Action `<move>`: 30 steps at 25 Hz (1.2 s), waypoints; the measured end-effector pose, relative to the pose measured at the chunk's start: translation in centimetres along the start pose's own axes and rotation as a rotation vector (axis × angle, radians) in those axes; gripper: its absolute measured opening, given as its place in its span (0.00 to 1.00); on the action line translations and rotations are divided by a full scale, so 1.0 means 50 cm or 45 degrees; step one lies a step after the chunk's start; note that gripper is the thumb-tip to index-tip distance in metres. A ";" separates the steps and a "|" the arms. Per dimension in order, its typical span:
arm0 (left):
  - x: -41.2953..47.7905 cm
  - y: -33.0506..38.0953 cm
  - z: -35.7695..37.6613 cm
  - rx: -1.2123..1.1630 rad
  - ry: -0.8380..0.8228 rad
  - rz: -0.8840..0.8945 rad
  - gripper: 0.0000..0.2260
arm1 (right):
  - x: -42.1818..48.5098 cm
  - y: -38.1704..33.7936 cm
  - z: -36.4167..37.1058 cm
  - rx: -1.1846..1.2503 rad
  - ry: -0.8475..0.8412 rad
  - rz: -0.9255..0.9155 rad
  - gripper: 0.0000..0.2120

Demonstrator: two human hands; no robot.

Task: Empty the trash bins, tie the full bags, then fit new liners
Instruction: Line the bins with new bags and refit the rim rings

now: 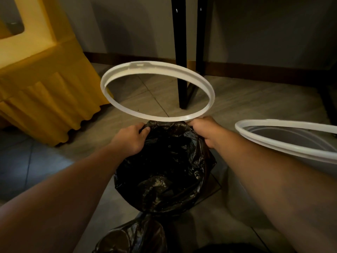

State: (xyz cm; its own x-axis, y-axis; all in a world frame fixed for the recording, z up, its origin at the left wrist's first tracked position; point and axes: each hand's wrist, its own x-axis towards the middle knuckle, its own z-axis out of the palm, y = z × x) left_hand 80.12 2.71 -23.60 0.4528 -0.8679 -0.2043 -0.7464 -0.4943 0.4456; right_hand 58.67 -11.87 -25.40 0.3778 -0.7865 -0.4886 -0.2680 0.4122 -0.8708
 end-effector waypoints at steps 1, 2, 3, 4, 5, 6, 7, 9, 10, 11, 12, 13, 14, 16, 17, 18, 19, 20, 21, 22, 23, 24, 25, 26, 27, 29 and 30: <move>0.001 -0.002 0.002 0.015 -0.011 -0.016 0.14 | 0.000 -0.001 0.001 -0.028 -0.004 0.055 0.13; 0.004 -0.002 0.002 0.032 -0.012 -0.026 0.15 | 0.000 -0.002 0.001 -0.034 -0.044 0.085 0.13; 0.008 -0.002 0.003 0.056 -0.007 -0.030 0.16 | 0.001 -0.003 0.003 -0.005 -0.104 0.093 0.13; 0.010 -0.002 0.004 0.084 -0.004 -0.028 0.17 | -0.001 -0.002 0.006 0.028 -0.164 0.088 0.13; 0.010 -0.001 0.004 0.103 -0.002 -0.025 0.18 | -0.002 0.001 0.006 0.026 -0.196 0.068 0.13; 0.006 0.001 0.002 0.103 -0.001 -0.044 0.20 | -0.002 0.005 0.005 -0.014 -0.199 0.036 0.14; -0.004 0.002 -0.004 0.078 -0.009 -0.087 0.22 | -0.005 0.007 0.002 -0.058 -0.193 0.005 0.14; -0.048 -0.002 -0.020 -0.002 0.003 -0.191 0.25 | -0.019 0.013 -0.011 -0.151 -0.171 -0.030 0.13; -0.081 -0.008 -0.025 -0.040 0.044 -0.218 0.26 | -0.027 0.018 -0.018 -0.185 -0.159 -0.030 0.11; -0.121 -0.017 -0.024 -0.069 0.123 -0.210 0.25 | -0.035 0.024 -0.026 -0.208 -0.141 -0.032 0.10; -0.163 -0.027 -0.019 -0.087 0.225 -0.176 0.24 | -0.044 0.029 -0.035 -0.215 -0.120 -0.046 0.10; -0.208 -0.034 -0.011 -0.096 0.324 -0.130 0.22 | -0.051 0.033 -0.044 -0.203 -0.096 -0.072 0.10; -0.254 -0.040 0.001 -0.109 0.393 -0.089 0.20 | -0.060 0.037 -0.048 -0.179 -0.076 -0.099 0.11; -0.325 -0.045 0.035 -0.156 0.437 -0.051 0.18 | -0.074 0.046 -0.046 -0.120 -0.028 -0.120 0.14; -0.348 -0.043 0.054 -0.180 0.438 -0.050 0.18 | -0.082 0.048 -0.044 -0.089 0.007 -0.115 0.15; -0.363 -0.039 0.071 -0.216 0.445 -0.067 0.17 | -0.089 0.051 -0.040 -0.046 0.042 -0.098 0.16; -0.372 -0.031 0.081 -0.280 0.467 -0.104 0.17 | -0.100 0.051 -0.037 0.016 0.069 -0.077 0.16; -0.374 -0.021 0.086 -0.362 0.498 -0.155 0.17 | -0.109 0.052 -0.032 0.085 0.098 -0.042 0.16; -0.371 -0.009 0.088 -0.429 0.527 -0.196 0.18 | -0.119 0.054 -0.031 0.142 0.138 -0.004 0.16; -0.366 0.003 0.088 -0.467 0.558 -0.222 0.20 | -0.131 0.058 -0.029 0.157 0.184 0.025 0.16; -0.362 0.012 0.090 -0.483 0.589 -0.242 0.21 | -0.137 0.066 -0.027 0.124 0.219 0.032 0.16; -0.359 0.022 0.093 -0.495 0.622 -0.267 0.22 | -0.144 0.074 -0.027 0.055 0.225 0.011 0.17; -0.357 0.030 0.095 -0.508 0.654 -0.295 0.23 | -0.151 0.080 -0.024 -0.013 0.199 -0.019 0.17; -0.355 0.038 0.098 -0.527 0.686 -0.317 0.23 | -0.156 0.083 -0.020 -0.058 0.158 -0.043 0.16; -0.353 0.047 0.100 -0.554 0.719 -0.329 0.23 | -0.158 0.083 -0.017 -0.070 0.129 -0.057 0.15; -0.346 0.058 0.100 -0.618 0.768 -0.340 0.23 | -0.158 0.082 -0.007 -0.040 0.122 -0.075 0.13; -0.341 0.060 0.098 -0.634 0.780 -0.335 0.23 | -0.156 0.082 -0.001 -0.025 0.127 -0.096 0.13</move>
State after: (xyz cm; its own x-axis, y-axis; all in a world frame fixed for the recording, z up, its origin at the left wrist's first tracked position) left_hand 67.78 15.77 -23.06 0.8753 -0.4751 0.0907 -0.3408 -0.4727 0.8126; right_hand 54.57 -4.05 -25.15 0.3077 -0.8571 -0.4133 -0.2602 0.3420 -0.9030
